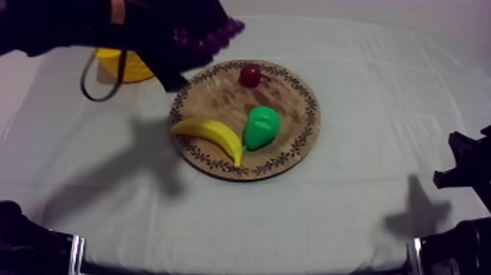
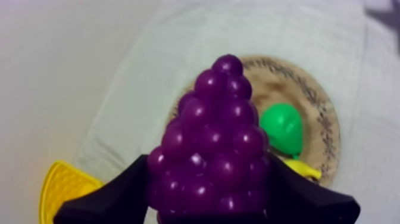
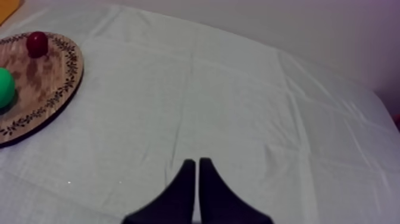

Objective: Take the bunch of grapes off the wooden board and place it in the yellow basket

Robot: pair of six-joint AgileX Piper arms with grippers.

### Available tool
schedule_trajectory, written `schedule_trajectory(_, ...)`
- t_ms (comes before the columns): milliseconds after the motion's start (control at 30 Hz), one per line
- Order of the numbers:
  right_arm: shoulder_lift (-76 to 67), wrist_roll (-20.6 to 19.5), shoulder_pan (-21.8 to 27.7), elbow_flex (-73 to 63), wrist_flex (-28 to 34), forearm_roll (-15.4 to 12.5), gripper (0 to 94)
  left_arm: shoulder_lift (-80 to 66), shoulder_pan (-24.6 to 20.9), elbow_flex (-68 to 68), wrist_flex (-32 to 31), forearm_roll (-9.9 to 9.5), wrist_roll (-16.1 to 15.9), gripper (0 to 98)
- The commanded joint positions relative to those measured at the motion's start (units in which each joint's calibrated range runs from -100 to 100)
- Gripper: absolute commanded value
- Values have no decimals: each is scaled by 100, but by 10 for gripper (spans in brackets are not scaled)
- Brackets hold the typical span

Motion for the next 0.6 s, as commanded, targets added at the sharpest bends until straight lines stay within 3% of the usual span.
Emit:
schedule_trajectory(0, -2, 2, 1, -1, -3, 1, 5, -240, -119, -57, -12, 10, 76, 596)
schedule_trajectory(167, -2, 2, 1, -1, -3, 1, 5, -512, -544, -276, -22, 138, 129, 599)
schedule_trajectory(467, -2, 2, 1, -1, -3, 1, 5, -762, -1650, -304, -24, 709, 20, 597)
schedule_trajectory(567, -2, 2, 1, -1, -3, 1, 5, -736, -1958, -91, -24, 813, 55, 598)
